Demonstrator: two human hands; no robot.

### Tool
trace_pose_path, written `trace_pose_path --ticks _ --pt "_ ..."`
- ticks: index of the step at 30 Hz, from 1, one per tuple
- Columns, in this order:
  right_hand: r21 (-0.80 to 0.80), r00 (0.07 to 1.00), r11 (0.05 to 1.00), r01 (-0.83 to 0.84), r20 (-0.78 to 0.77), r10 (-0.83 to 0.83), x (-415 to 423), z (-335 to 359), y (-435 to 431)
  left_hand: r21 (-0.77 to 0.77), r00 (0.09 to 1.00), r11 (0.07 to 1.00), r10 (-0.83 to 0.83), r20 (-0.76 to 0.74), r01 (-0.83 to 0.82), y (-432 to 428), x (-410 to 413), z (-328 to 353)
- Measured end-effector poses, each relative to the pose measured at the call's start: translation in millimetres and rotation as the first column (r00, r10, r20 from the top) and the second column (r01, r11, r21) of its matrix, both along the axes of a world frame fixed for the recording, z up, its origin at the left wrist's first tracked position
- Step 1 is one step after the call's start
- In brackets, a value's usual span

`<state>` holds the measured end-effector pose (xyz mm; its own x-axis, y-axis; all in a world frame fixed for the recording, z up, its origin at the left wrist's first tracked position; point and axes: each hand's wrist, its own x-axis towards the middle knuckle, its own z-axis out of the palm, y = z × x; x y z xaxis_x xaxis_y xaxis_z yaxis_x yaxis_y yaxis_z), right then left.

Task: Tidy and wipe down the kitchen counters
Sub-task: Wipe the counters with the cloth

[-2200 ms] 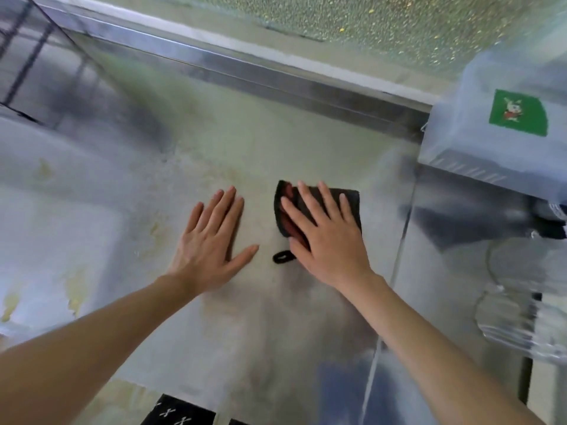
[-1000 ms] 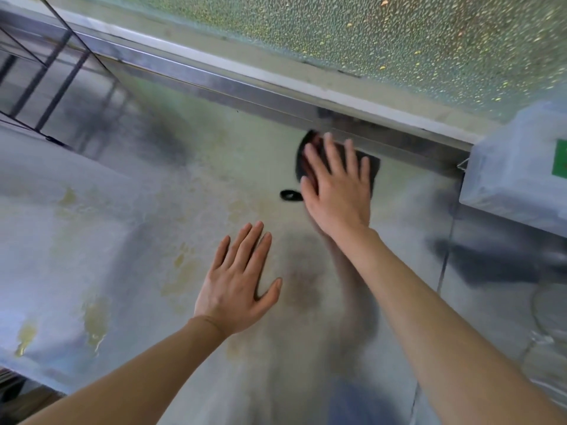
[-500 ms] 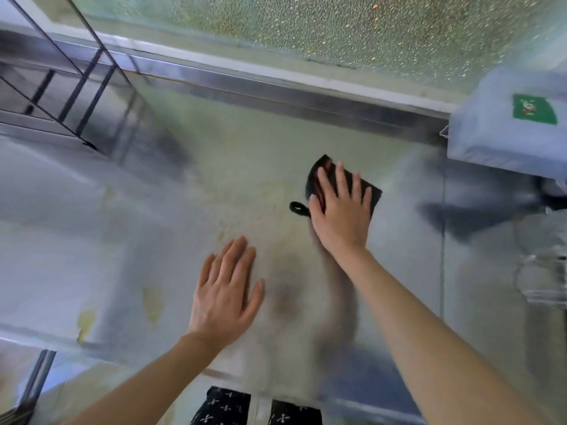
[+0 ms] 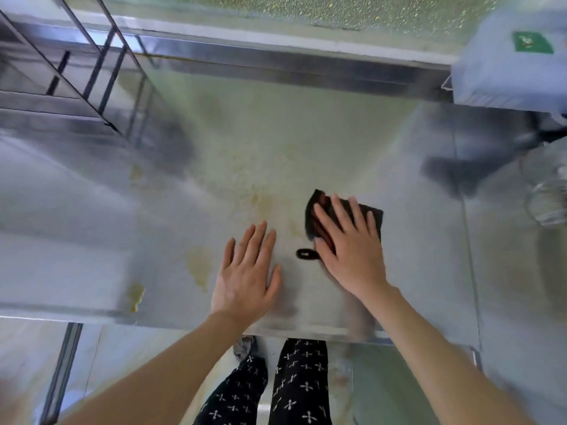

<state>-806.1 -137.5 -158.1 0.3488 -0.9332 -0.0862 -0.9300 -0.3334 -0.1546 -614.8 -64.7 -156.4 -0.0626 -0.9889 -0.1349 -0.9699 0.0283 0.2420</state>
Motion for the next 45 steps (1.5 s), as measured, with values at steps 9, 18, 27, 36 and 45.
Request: trace_pose_path --ticks 9,18,27,36,45 --pt "-0.032 0.796 0.796 0.604 0.058 -0.602 -27 0 43 -0.010 0.999 1.000 -0.005 -0.035 0.005 0 -1 -1" --pt "-0.049 0.964 0.965 0.256 -0.055 -0.259 -24 -5 102 -0.028 0.998 1.000 0.006 -0.055 -0.008 0 -1 -1" --pt "-0.019 0.927 0.927 0.375 0.002 -0.375 63 0 119 -0.068 0.992 0.996 0.056 -0.112 -0.063 5 25 15" --pt "0.057 0.601 0.603 0.796 0.051 -0.798 43 -3 91 -0.065 0.955 0.953 0.292 -0.042 -0.295 48 132 14" --pt "-0.026 0.967 0.966 -0.256 -0.022 0.255 139 -1 113 -0.032 0.966 0.966 0.258 -0.014 -0.258 60 144 7"
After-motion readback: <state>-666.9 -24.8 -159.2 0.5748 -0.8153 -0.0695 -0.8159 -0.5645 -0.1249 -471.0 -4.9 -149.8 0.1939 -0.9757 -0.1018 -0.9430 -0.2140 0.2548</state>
